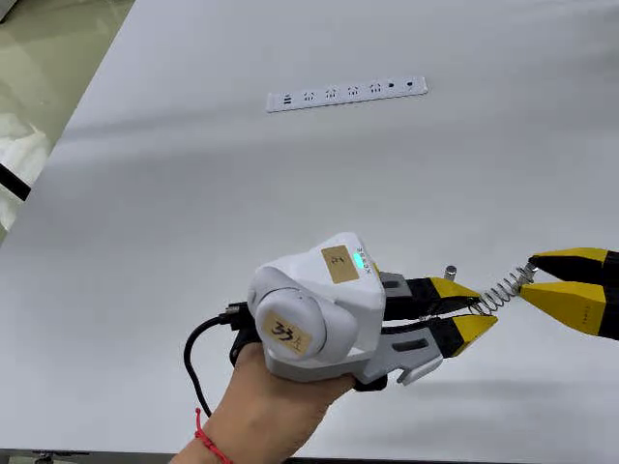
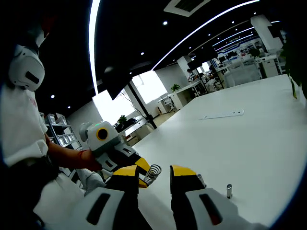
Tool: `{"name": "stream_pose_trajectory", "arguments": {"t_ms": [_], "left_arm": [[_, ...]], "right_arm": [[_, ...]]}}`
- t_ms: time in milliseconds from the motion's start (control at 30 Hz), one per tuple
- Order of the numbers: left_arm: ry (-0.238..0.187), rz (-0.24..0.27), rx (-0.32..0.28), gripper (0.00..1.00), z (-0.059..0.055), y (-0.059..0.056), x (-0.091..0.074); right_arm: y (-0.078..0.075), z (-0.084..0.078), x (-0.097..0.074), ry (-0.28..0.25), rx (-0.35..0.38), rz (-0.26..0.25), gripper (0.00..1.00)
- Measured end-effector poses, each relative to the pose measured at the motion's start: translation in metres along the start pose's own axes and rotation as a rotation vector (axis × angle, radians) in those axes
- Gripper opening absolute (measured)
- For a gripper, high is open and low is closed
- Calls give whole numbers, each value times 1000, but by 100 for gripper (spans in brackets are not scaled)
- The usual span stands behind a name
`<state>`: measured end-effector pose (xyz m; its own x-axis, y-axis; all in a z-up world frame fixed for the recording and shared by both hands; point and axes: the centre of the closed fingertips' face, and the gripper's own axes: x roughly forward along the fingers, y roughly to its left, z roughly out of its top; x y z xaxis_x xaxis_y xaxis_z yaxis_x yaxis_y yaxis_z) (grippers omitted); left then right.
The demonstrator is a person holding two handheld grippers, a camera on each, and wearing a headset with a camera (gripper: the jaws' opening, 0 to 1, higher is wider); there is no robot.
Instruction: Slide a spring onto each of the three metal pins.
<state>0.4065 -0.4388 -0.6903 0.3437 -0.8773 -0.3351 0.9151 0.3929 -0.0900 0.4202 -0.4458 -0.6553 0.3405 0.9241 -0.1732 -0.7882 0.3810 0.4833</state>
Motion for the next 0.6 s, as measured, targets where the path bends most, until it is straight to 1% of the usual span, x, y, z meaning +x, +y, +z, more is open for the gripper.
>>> {"name": "stream_pose_trajectory", "arguments": {"t_ms": [100, 167, 367, 567, 600], "left_arm": [[-10, 0, -5, 11, 2, 0, 0], [-17, 0, -10, 11, 3, 0, 0], [-24, -2, -14, 11, 4, -1, 0], [-25, -9, -17, 11, 3, -3, 0], [-24, -11, -17, 11, 3, -4, 1]], "right_arm": [[4, 1, 2, 2, 11, 17, 23], [7, 0, 4, 13, 5, 26, 21], [7, 2, 4, 14, -11, 25, 13], [12, 3, 6, 42, -59, 35, 12], [12, 2, 6, 53, -72, 37, 12]]}}
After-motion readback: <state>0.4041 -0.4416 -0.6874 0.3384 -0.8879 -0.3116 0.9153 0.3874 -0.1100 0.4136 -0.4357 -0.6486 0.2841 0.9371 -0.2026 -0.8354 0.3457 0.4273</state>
